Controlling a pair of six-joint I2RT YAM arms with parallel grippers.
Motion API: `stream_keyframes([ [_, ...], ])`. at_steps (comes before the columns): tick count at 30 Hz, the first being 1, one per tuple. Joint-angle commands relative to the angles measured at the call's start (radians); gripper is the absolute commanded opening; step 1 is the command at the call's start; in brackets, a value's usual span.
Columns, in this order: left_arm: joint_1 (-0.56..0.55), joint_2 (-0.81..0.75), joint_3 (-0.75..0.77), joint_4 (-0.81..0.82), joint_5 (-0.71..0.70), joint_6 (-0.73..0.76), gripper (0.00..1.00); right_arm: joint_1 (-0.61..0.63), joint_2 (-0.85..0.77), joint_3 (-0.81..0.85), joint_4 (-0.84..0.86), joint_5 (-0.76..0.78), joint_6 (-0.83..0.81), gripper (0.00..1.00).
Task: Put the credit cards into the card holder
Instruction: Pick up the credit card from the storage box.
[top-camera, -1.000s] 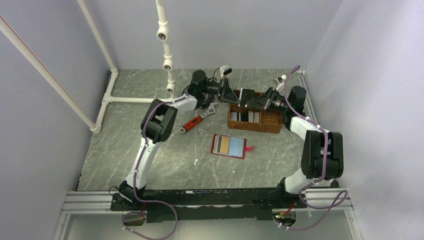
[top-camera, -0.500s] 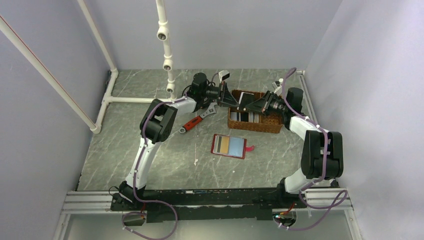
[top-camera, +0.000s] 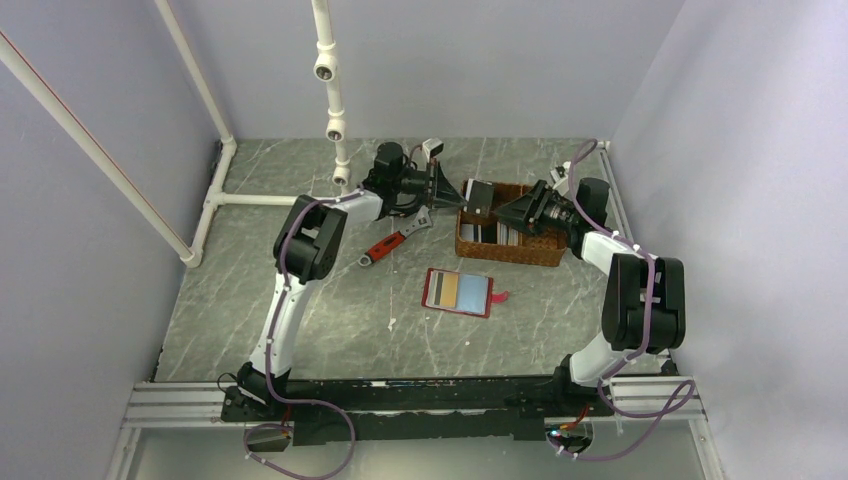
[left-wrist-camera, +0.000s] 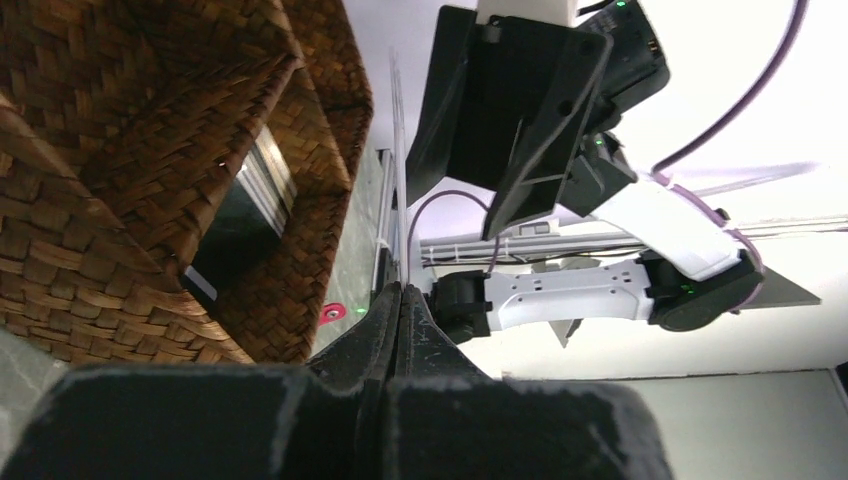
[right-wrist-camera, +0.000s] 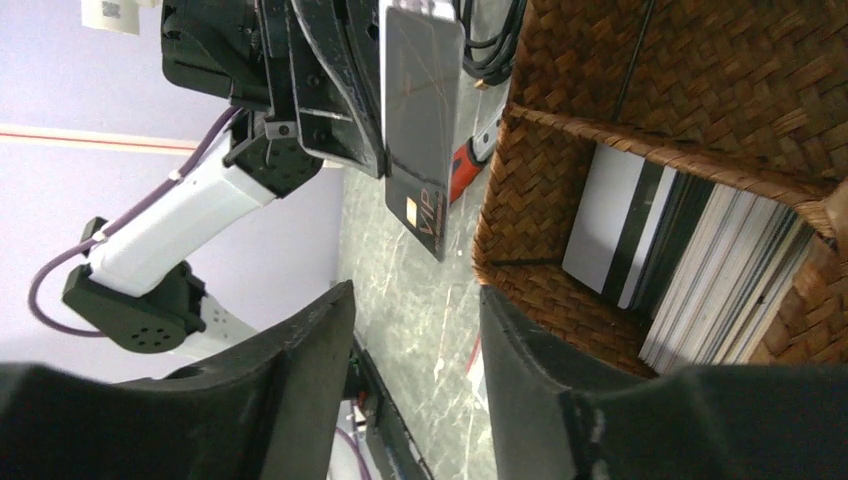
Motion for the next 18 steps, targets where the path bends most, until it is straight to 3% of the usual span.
stream_keyframes([
  [1, -0.031, -0.072, 0.028, -0.154, -0.01, 0.162, 0.0, -0.002, 0.009, 0.029, 0.048, 0.043, 0.005, 0.54],
  [11, -0.046, -0.067, 0.015, -0.048, 0.015, 0.087, 0.0, -0.003, 0.112, 0.063, 0.157, 0.046, 0.113, 0.47],
  [18, -0.05, -0.05, 0.03, -0.058, 0.015, 0.083, 0.0, -0.002, 0.112, 0.053, 0.173, 0.039, 0.121, 0.17],
])
